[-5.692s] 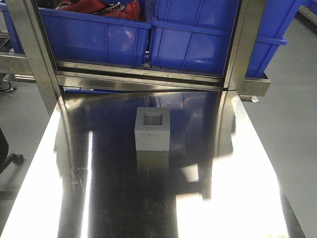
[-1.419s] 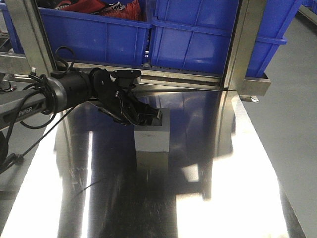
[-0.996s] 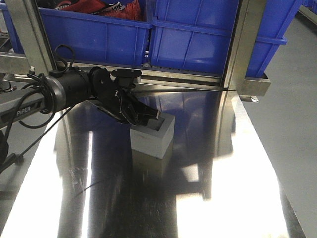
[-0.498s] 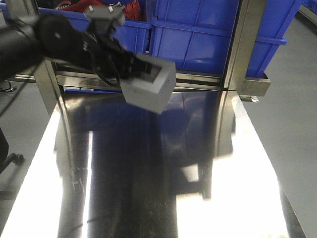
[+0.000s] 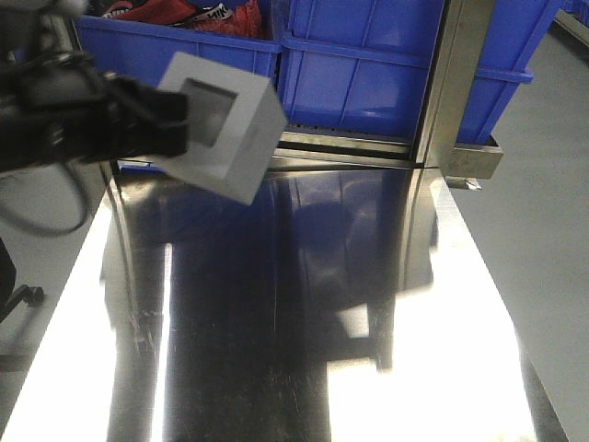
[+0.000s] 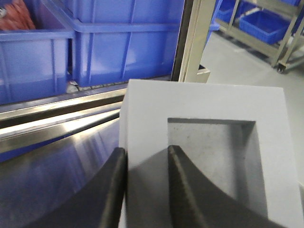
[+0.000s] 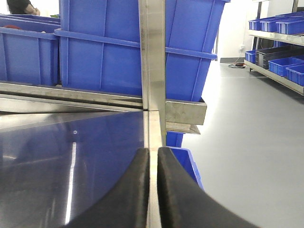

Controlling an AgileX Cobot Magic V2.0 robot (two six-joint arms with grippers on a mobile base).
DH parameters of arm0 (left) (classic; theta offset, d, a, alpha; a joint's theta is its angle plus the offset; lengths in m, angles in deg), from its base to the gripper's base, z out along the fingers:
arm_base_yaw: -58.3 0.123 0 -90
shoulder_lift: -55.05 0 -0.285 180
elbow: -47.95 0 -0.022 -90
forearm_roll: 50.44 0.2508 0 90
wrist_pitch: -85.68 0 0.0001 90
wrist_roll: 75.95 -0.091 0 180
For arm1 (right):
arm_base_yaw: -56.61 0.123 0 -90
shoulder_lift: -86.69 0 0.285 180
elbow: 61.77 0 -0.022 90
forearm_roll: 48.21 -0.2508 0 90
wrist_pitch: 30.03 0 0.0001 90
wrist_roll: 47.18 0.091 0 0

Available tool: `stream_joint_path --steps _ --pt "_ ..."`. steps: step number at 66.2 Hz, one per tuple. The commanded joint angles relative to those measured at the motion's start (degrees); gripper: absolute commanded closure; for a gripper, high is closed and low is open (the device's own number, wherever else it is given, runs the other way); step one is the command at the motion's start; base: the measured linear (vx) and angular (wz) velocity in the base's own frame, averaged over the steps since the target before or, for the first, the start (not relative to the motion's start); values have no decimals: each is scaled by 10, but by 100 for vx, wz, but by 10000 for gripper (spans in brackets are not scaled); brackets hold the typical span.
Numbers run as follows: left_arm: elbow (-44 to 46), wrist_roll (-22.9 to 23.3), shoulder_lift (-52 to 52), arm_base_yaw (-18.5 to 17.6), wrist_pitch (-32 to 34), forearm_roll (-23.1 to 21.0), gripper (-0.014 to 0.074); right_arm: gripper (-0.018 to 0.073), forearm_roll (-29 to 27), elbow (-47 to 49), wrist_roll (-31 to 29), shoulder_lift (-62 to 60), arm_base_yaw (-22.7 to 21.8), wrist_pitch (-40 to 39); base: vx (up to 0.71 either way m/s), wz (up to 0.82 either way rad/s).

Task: Sort gray base to blue bin
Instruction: 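Lift the gray block with the left gripper and pull it toward the robot, then turn the base away from the table holding the block in the left gripper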

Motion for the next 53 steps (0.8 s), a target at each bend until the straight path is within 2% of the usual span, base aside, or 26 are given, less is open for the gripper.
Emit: stream_joint_path --steps 1,27,43,53 --pt "-31 2 -83 -2 66 -7 603 564 4 2 -4 -5 -2 -45 0 0" --pt "-208 4 -335 -2 67 -8 603 564 4 2 -4 -5 -2 -45 0 0" --pt "-271 5 -458 -2 66 -8 603 564 4 2 -4 -5 -2 -45 0 0" --pt "-284 5 -493 -2 55 -8 603 564 4 2 -4 -5 -2 -45 0 0"
